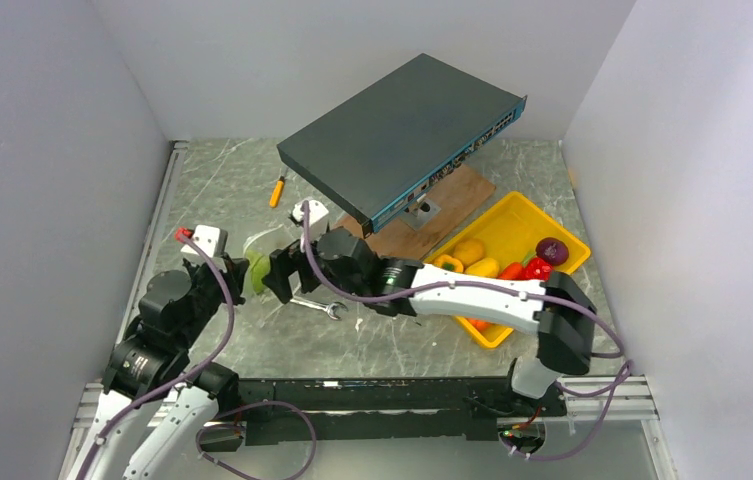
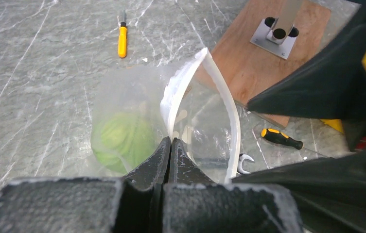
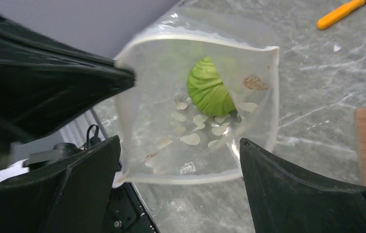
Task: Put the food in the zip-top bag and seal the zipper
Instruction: Place the fake vegetable in the zipper food storage bag, then pick up the fake vegetable from the bin.
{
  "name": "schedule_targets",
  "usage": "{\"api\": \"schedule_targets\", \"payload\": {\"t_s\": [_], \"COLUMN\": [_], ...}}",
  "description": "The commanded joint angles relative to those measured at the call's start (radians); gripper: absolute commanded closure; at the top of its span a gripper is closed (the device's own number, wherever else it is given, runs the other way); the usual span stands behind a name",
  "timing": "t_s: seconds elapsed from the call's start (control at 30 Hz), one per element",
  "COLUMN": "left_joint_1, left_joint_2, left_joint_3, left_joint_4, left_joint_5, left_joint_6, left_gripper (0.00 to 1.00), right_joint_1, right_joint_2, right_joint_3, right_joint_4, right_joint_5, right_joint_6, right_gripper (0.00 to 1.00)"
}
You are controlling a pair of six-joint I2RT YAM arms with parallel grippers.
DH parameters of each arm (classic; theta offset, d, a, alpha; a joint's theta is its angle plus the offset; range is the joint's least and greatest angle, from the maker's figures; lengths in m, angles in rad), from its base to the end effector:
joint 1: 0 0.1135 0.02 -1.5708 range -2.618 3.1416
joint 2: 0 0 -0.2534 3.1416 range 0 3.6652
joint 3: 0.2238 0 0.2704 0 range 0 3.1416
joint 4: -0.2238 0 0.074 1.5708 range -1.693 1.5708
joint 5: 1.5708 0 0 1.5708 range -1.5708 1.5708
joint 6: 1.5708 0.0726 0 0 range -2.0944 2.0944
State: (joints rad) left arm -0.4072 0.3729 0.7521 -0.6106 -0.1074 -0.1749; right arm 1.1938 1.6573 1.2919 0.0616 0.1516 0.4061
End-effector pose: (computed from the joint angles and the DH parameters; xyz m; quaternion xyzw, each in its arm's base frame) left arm 0.1399 -0.0519 0.3256 0.0576 0.7815 -0.1376 0.6059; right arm 0.1754 0.4131 0.2842 -0.2670 0.7593 0.3809 0.4550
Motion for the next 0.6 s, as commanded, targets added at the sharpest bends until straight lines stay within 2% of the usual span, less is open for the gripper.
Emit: {"api": "schedule_targets", "payload": {"t_s": [0.0,0.27,0.4,0.57], "left_joint_1": [-0.001,-0.001,-0.001,-0.001], "left_joint_2": [0.051,0.082,0.09,0.094], "left_joint_3": [0.014,0.018,0.018,0.023], "left_joint_4": [0.016,0.012,0.013,0.012], "left_joint_5": [-0.031,0.023,0.064,0.082], "left_joint_6": [-0.007,0.018,0.029,0.039], "left_gripper": [1.0,1.0,1.0,1.0], "right_joint_1": [0.002,-0.002,-0.023,-0.027], "right_joint_2": [-0.135,-0.336,-0.442,-0.633], "right_joint_3": [-0.015,-0.134,-0.223,-0.437], "right_joint_4": [-0.056,-0.107,-0.167,-0.189], "right_joint_5": [0.01,0.171,0.208,0.236], "right_joint_6": [-0.08,-0.178,-0.174,-0.121], "right_gripper": [0.07,0.07,0.07,0.1]}}
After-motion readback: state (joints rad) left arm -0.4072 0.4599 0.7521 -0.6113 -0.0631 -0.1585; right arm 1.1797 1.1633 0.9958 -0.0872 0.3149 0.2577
